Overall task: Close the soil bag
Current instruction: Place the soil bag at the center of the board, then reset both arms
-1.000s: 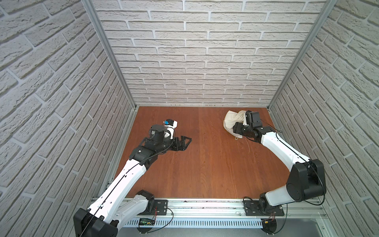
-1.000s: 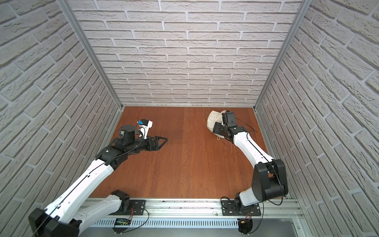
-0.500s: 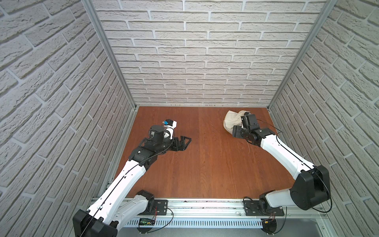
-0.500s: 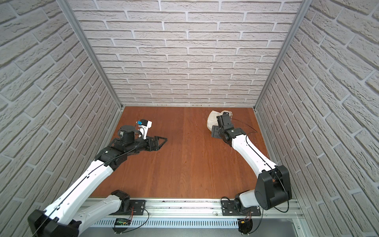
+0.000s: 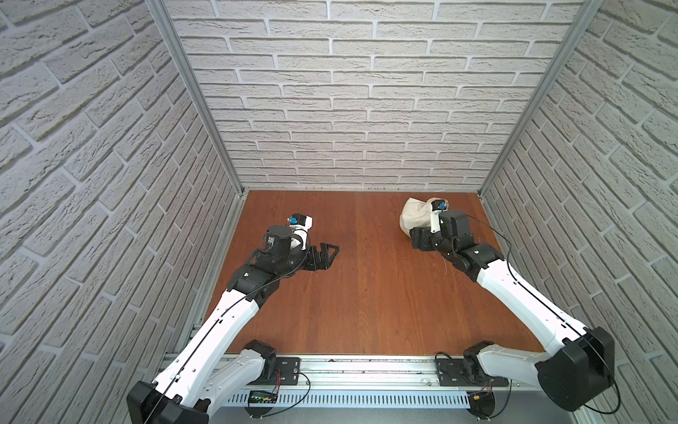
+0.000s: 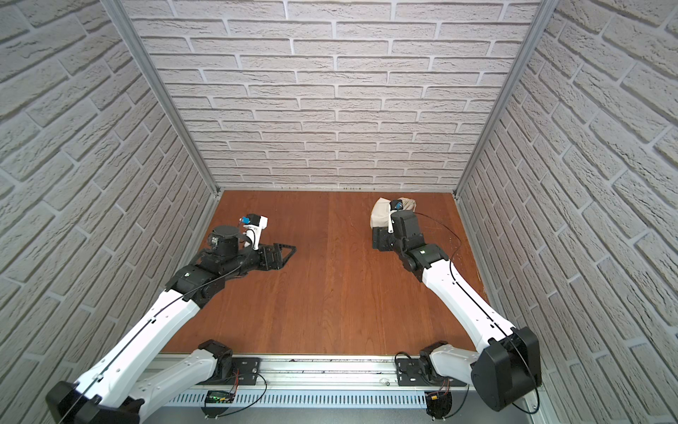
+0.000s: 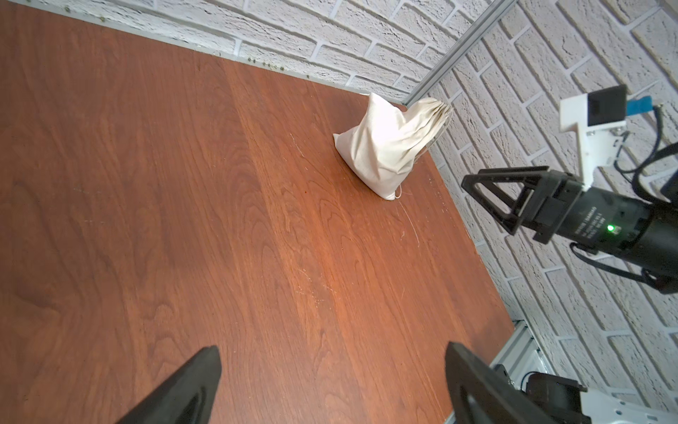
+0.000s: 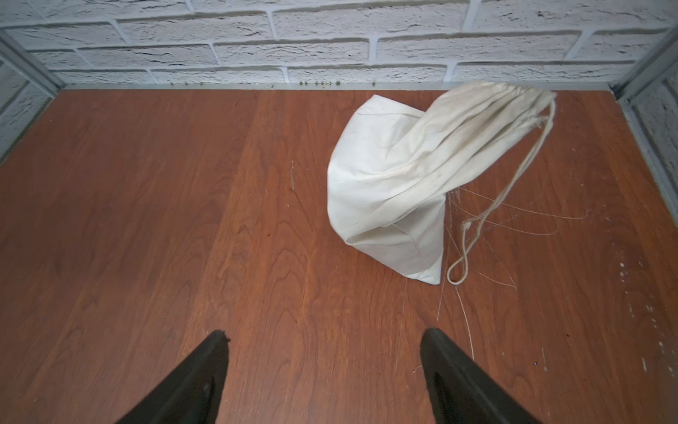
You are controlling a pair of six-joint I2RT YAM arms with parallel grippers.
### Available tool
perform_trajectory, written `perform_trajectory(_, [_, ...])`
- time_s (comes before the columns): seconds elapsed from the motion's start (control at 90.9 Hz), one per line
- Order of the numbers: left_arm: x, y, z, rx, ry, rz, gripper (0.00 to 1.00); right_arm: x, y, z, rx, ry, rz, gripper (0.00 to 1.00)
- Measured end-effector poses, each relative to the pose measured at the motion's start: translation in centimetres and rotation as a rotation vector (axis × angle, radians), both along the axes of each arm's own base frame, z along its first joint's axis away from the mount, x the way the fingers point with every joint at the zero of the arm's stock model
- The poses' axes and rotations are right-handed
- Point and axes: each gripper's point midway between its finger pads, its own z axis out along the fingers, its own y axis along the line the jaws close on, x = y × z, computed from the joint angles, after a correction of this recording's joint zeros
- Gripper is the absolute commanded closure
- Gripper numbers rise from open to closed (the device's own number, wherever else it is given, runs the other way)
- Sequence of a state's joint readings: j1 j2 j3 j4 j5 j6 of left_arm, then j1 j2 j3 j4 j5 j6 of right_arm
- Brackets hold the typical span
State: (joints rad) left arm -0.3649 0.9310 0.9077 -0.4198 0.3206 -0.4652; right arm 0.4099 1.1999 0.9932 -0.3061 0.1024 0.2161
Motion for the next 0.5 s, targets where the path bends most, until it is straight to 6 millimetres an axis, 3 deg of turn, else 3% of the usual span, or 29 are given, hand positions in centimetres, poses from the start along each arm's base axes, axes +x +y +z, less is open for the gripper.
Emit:
perform_trajectory(0.242, [0.5,2.0,-0.1,0.068,-0.014,0.100,0.02,-1.1,1.3,2.6,-0.011,-0.102,0.140,0.12])
perform_trajectory(0.495, [1.6,6.7,0.8,0.228,-0.074,0.325,0.02,-2.1,0.9,3.8,-0.013,-0.154,0.160,0.10])
